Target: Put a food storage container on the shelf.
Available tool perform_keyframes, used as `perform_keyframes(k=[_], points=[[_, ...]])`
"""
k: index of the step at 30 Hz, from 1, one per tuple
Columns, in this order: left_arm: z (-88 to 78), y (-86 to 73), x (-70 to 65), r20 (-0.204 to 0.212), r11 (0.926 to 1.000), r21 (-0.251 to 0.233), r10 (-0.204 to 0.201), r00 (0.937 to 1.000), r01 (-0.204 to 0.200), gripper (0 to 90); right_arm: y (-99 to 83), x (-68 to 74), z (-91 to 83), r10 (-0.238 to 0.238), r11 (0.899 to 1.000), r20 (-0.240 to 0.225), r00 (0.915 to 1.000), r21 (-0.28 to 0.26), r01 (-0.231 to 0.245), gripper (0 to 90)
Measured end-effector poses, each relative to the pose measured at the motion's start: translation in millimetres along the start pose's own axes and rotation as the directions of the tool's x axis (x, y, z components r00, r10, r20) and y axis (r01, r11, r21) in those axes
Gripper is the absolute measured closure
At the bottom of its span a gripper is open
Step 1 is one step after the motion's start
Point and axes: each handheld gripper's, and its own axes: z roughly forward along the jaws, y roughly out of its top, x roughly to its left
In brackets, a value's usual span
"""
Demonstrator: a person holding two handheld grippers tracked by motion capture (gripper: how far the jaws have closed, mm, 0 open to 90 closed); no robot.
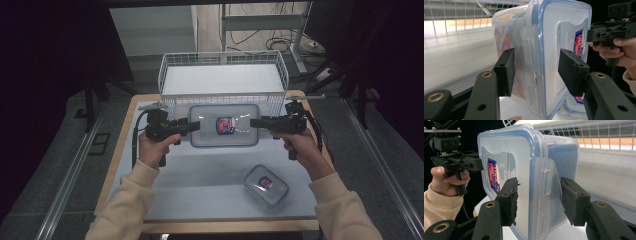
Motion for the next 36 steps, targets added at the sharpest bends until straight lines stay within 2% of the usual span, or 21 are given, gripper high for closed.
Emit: perform_keyframes(k=[8,17,24,28,30,36], points=[[-4.8,21.4,-7.0,0.002,0.9990,-0.024,0.037,0.9993,-0.037,49.2,17.7,7.7,-8.6,-0.025,0.999,0.005,0.9997,-0.028,0.025,49.5],[-4.5,35.9,-6.7,0.004,0.9986,-0.029,0.044,0.9990,-0.044,49.2,30.1,8.9,-11.2,-0.032,0.999,0.010,0.9995,-0.041,0.032,49.5],[-0.6,52.8,-0.1,0.016,0.9983,-0.032,0.050,0.9986,-0.050,49.2,43.6,7.1,-10.5,-0.023,0.999,0.019,0.9995,-0.049,0.024,49.5],[1.1,67.8,5.2,0.020,0.9969,-0.036,0.071,0.9973,-0.070,49.1,54.6,4.6,-9.7,-0.010,0.998,0.022,0.9997,-0.054,0.011,49.4],[3.6,79.8,10.3,0.028,0.9968,-0.038,0.071,0.9971,-0.070,49.1,65.4,2.7,-8.7,0.001,0.998,0.023,0.9997,-0.059,0.000,49.4],[6.7,97.1,17.0,0.029,0.9973,-0.028,0.068,0.9973,-0.067,49.1,86.9,-2.5,-4.7,0.003,0.998,0.028,0.9996,-0.060,-0.002,49.4]])
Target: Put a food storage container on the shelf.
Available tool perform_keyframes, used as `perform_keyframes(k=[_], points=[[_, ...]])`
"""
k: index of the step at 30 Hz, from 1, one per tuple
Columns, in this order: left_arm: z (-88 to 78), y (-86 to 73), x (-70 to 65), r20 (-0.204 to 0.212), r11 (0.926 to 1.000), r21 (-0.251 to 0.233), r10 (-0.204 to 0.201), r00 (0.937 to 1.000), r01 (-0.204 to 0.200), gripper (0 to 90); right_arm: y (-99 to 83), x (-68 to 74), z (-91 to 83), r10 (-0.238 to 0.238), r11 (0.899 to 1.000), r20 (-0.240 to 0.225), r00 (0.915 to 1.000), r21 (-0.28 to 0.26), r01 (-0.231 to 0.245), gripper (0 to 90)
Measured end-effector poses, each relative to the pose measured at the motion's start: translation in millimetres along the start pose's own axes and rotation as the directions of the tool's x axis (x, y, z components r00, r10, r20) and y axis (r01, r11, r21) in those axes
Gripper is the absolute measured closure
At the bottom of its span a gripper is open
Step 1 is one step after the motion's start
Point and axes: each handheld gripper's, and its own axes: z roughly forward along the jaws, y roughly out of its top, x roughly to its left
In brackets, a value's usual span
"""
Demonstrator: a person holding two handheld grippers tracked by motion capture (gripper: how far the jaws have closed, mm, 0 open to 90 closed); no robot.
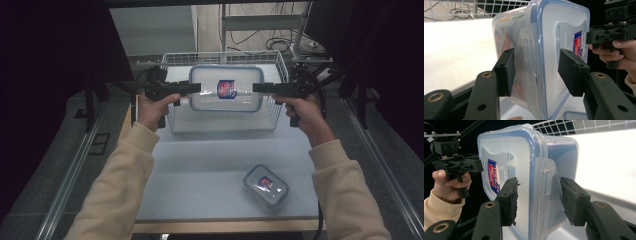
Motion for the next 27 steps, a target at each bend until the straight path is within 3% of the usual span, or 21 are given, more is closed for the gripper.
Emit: perform_keyframes(k=[16,22,27], points=[[18.4,29.1,32.5,0.001,0.9995,-0.006,-0.032,0.9995,0.032,48.7,47.4,-18.4,18.9,0.008,0.999,0.023,0.9997,0.039,-0.009,49.1],[31.4,33.3,47.5,0.011,0.9980,0.012,-0.062,0.9980,0.062,48.6,55.4,-33.9,27.4,0.035,0.998,0.032,0.9989,0.048,-0.037,49.0],[34.4,34.7,48.8,0.008,0.9974,-0.003,-0.072,0.9973,0.073,48.8,54.5,-43.3,30.0,0.073,0.996,0.020,0.9972,0.044,-0.073,48.9]])
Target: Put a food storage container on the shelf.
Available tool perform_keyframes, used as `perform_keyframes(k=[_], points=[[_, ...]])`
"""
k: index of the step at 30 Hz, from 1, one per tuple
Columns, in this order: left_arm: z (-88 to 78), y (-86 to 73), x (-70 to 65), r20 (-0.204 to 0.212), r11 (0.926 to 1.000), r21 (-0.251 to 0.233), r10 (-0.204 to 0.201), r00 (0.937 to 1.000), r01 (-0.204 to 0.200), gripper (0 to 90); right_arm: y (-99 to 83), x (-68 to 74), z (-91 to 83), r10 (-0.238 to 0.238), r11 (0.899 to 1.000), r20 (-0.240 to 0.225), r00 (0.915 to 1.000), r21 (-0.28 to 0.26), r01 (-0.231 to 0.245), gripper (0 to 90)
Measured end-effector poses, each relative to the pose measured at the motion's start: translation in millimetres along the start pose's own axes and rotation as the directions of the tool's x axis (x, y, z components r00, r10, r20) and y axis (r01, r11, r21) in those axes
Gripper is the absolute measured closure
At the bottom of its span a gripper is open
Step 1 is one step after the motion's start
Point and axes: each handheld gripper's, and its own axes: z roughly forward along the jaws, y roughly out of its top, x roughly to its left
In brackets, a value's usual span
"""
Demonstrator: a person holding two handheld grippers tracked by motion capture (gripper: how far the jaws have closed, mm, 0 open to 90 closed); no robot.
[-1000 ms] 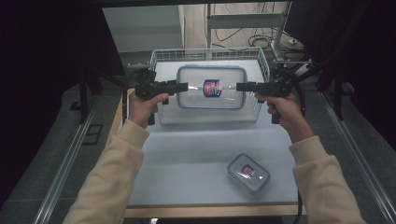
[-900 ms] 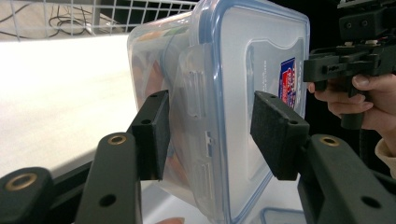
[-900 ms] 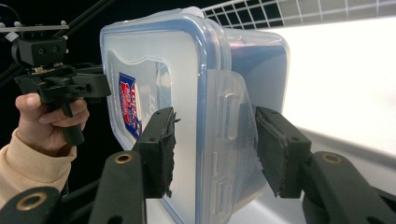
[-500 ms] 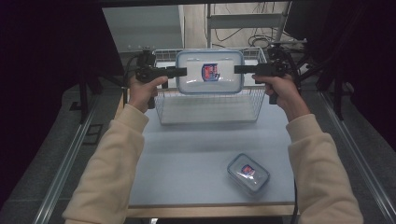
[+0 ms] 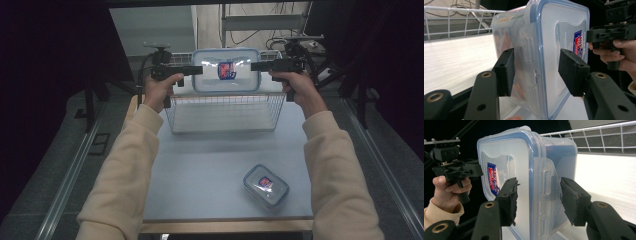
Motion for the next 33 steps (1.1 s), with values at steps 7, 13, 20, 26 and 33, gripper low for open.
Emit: perform_keyframes(k=[7,13,20,26,33], points=[[4.9,1.3,7.8,0.005,0.9969,-0.022,-0.076,0.9971,0.076,48.2,1.8,-3.8,3.6,0.045,0.999,0.010,0.9990,-0.024,-0.044,47.9],[10.0,4.1,14.0,0.004,0.9930,-0.024,-0.115,0.9933,0.115,46.7,4.5,-5.7,8.3,0.094,0.995,0.043,0.9947,-0.045,-0.092,47.3],[22.3,6.2,22.6,-0.035,0.9845,-0.047,-0.171,0.9847,0.169,41.8,4.0,-4.1,20.2,0.140,0.988,0.127,0.9819,-0.076,-0.131,38.5],[23.9,4.0,24.8,-0.062,0.9825,-0.070,-0.177,0.9823,0.172,35.4,0.0,-0.9,23.0,0.155,0.984,0.164,0.9742,-0.108,-0.138,34.3],[5.4,-2.4,12.7,-0.074,0.9921,-0.058,-0.116,0.9905,0.112,34.3,-12.1,16.7,-1.8,0.077,0.989,0.186,0.9795,-0.138,-0.051,35.9]])
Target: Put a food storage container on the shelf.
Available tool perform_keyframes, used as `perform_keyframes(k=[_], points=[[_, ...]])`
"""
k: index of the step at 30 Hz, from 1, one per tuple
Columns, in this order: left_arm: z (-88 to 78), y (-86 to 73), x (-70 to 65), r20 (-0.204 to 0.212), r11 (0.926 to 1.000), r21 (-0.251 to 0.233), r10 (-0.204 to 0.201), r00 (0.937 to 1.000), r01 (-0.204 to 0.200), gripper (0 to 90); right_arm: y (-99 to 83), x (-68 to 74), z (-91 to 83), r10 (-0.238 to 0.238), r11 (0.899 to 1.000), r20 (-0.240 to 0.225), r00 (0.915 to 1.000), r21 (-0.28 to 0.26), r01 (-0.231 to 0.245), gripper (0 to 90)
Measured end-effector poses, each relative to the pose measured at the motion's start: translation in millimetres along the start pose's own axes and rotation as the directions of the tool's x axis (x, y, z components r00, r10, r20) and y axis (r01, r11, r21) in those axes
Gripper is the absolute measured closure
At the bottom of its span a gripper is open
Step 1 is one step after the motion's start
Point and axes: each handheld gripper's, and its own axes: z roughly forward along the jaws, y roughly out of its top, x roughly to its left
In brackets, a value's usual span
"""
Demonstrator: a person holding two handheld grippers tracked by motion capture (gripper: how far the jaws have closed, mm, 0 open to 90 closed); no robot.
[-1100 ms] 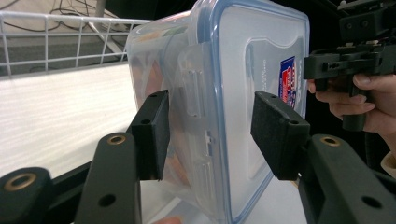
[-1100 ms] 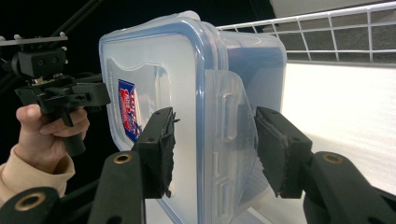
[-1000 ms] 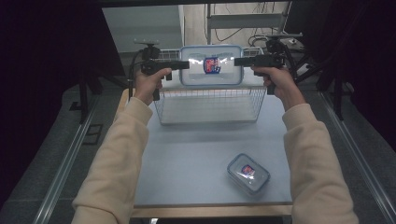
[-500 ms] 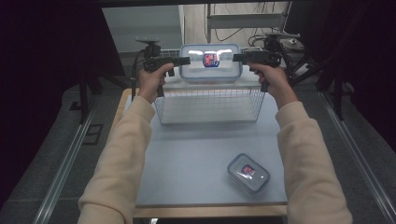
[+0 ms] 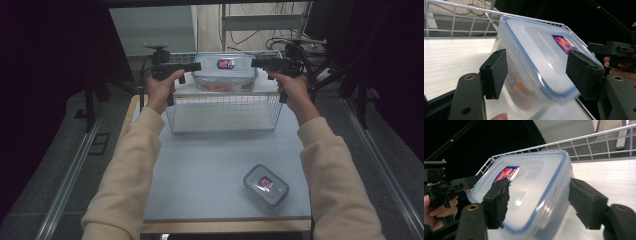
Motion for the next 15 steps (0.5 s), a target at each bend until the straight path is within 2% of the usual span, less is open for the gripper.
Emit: perform_keyframes(k=[1,2,4,7,8,9,10,13,15], points=[[-4.1,-1.5,-2.2,-0.007,0.9999,0.002,0.012,0.9999,-0.012,34.3,0.0,0.0,0.0,0.000,1.000,0.000,1.0000,0.000,0.000,35.9],[-11.8,-4.2,-6.1,-0.010,0.9995,0.002,0.030,0.9995,-0.030,34.7,-7.5,1.2,-7.9,-0.034,0.999,0.020,0.9992,0.008,0.034,41.4],[-17.4,-6.9,-8.8,-0.005,0.9991,0.003,0.042,0.9991,-0.042,34.8,-10.8,1.3,-10.7,-0.040,0.999,0.018,0.9990,0.007,0.040,44.6],[-27.5,-14.6,-15.3,0.011,0.9981,0.010,0.060,0.9981,-0.061,34.6,-25.8,3.1,-20.9,-0.079,0.997,0.024,0.9966,0.025,0.078,60.4],[-31.9,-18.9,-18.9,0.017,0.9977,0.010,0.067,0.9976,-0.067,34.0,-35.4,3.9,-22.6,-0.094,0.994,0.021,0.9954,0.054,0.092,72.3],[-31.9,-18.9,-18.9,0.017,0.9977,0.010,0.067,0.9976,-0.067,34.1,-35.4,3.9,-22.6,-0.094,0.994,0.021,0.9954,0.054,0.092,72.3],[-34.6,-21.8,-20.7,0.025,0.9974,0.009,0.070,0.9972,-0.071,34.1,-38.8,4.8,-22.2,-0.101,0.992,0.013,0.9948,0.072,0.100,76.4],[-38.4,-27.9,-23.8,0.038,0.9972,0.013,0.073,0.9966,-0.074,34.0,-52.9,10.8,-14.0,-0.153,0.978,-0.027,0.9879,0.138,0.155,87.4],[-39.1,-31.4,-24.2,0.045,0.9973,0.018,0.070,0.9965,-0.071,33.4,-60.6,16.2,-1.5,-0.191,0.966,-0.041,0.9808,0.167,0.195,89.3]])
